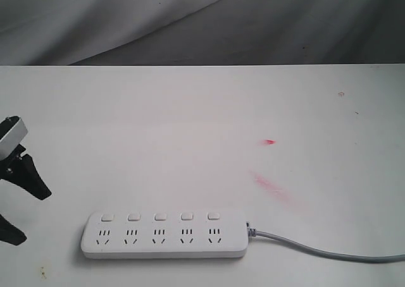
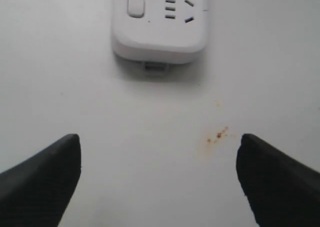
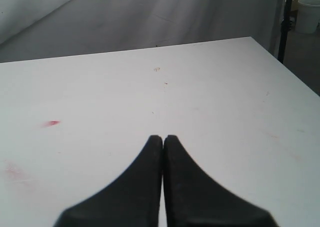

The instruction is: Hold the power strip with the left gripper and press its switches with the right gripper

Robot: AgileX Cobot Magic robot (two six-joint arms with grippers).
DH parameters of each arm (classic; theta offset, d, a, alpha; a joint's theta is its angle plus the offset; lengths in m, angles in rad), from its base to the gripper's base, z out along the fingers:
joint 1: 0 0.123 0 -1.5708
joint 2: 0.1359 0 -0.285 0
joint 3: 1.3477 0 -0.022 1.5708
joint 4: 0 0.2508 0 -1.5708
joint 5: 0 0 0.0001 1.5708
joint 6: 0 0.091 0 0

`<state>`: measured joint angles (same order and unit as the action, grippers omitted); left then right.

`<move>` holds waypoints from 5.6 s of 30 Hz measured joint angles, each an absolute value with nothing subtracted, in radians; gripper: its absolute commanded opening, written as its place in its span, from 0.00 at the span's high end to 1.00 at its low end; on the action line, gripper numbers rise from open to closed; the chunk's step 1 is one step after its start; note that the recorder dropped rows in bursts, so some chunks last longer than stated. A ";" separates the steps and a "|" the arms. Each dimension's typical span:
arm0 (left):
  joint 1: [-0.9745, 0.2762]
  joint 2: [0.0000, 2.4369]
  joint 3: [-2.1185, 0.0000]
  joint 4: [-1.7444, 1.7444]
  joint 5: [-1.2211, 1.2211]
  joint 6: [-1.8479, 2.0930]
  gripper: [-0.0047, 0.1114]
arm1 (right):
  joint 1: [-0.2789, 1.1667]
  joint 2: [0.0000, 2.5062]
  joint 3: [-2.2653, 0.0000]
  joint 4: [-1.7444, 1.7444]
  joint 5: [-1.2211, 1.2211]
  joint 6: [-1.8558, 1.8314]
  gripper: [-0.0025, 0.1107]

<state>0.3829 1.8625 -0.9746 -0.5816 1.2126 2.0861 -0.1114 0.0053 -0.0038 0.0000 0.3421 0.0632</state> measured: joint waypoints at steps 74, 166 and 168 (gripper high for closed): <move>0.096 1.932 -0.881 -0.753 0.997 2.086 0.27 | -0.111 0.005 -0.004 0.000 0.342 0.063 0.98; 0.096 1.932 -0.881 -0.747 0.973 2.086 0.42 | -0.111 0.778 -0.906 0.144 0.290 0.023 0.98; 0.096 1.932 -0.881 -0.747 0.973 2.086 0.42 | -0.111 0.874 -0.998 0.180 0.425 -0.139 0.98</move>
